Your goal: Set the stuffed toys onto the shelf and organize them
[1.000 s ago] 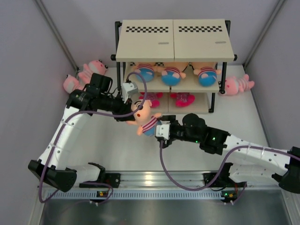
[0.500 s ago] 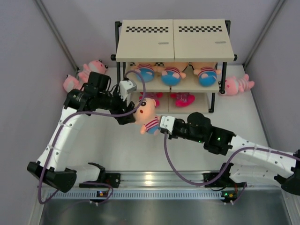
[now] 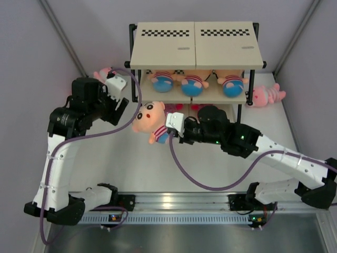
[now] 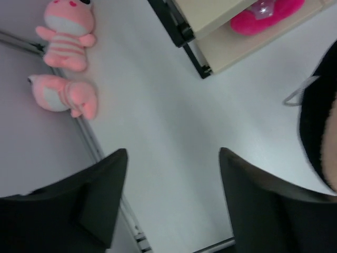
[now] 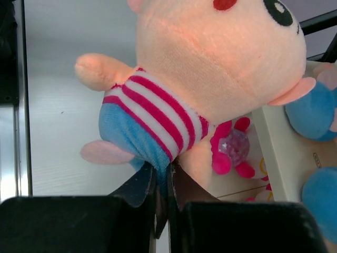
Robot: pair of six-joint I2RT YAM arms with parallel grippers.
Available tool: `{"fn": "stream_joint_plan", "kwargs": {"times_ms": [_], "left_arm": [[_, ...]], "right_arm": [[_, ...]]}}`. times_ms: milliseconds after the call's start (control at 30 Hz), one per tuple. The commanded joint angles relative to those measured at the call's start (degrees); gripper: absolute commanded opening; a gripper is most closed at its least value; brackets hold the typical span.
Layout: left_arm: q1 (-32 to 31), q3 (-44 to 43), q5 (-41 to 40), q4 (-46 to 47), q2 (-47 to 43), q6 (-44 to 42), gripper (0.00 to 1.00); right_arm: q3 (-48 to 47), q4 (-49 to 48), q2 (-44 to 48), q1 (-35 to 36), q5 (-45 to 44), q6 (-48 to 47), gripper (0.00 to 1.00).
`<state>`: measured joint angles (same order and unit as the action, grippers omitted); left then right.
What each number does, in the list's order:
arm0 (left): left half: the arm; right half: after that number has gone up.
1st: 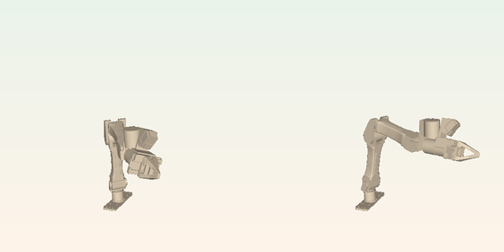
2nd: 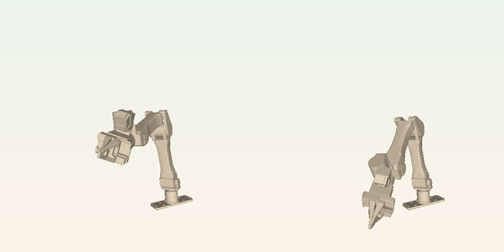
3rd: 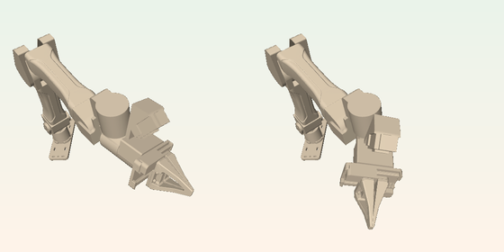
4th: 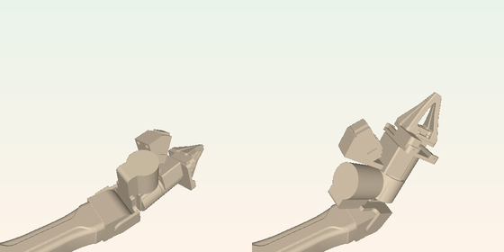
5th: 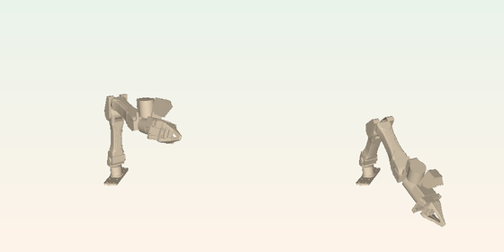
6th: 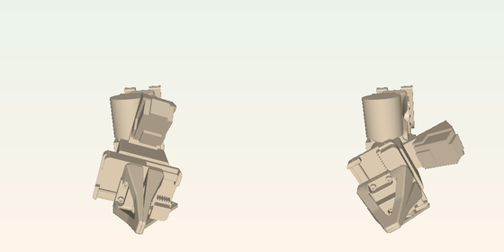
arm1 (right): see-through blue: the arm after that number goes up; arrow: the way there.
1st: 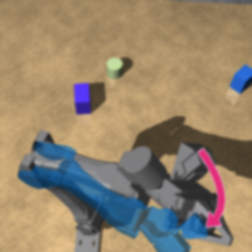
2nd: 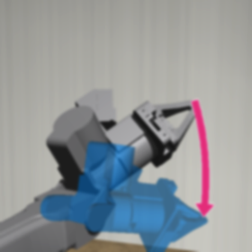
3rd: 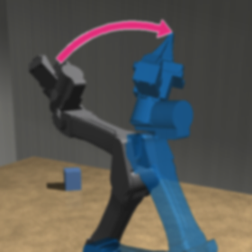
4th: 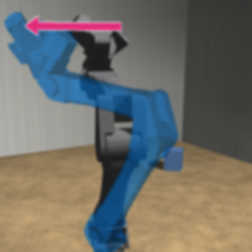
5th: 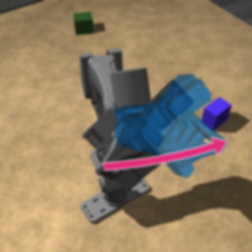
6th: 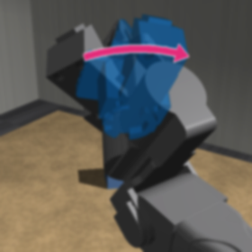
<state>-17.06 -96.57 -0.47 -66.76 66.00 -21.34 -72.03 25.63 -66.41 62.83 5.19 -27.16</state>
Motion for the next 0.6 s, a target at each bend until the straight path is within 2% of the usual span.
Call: {"fn": "stream_joint_plan", "kwargs": {"times_ms": [0, 67, 167, 300, 333, 433, 533, 567], "left_arm": [[0.8, -1.2, 2.7, 2.4, 0.7, 1.7, 0.74], [0.8, -1.7, 11.1, 2.4, 1.3, 2.4, 0.61], [-0.2, -3.3, 13.9, 2.8, 4.0, 2.4, 0.61], [-5.2, -6.7, 7.0, 3.9, 9.8, 1.1, 0.61], [-6.9, -7.4, 3.1, 4.2, 10.9, 0.3, 0.61], [-18.1, -9.5, -6.8, 5.8, 15.1, -3.8, 0.65], [-25.6, -9.2, -15.4, 10.3, 18.5, -9.1, 0.70], [-26.9, -7.9, -21.1, 12.1, 19.0, -10.5, 0.72]], "right_arm": [[-6.9, 6.5, -3.1, 0.8, 1.8, 1.1, 0.00], [-6.5, 9.4, -0.8, 0.9, -0.5, 1.8, 0.00], [-0.1, 10.8, 4.3, 0.8, -4.8, 4.7, 0.00], [7.2, 14.5, 15.4, 0.8, -12.1, 9.0, 0.00], [9.3, 15.1, 17.1, 0.7, -13.5, 9.8, 0.00], [12.9, 15.4, 23.2, 0.5, -17.9, 12.7, 0.00], [15.0, 14.3, 27.6, 0.5, -19.3, 13.4, 0.00], [15.3, 14.0, 28.2, 0.5, -19.5, 13.4, 0.00]]}}
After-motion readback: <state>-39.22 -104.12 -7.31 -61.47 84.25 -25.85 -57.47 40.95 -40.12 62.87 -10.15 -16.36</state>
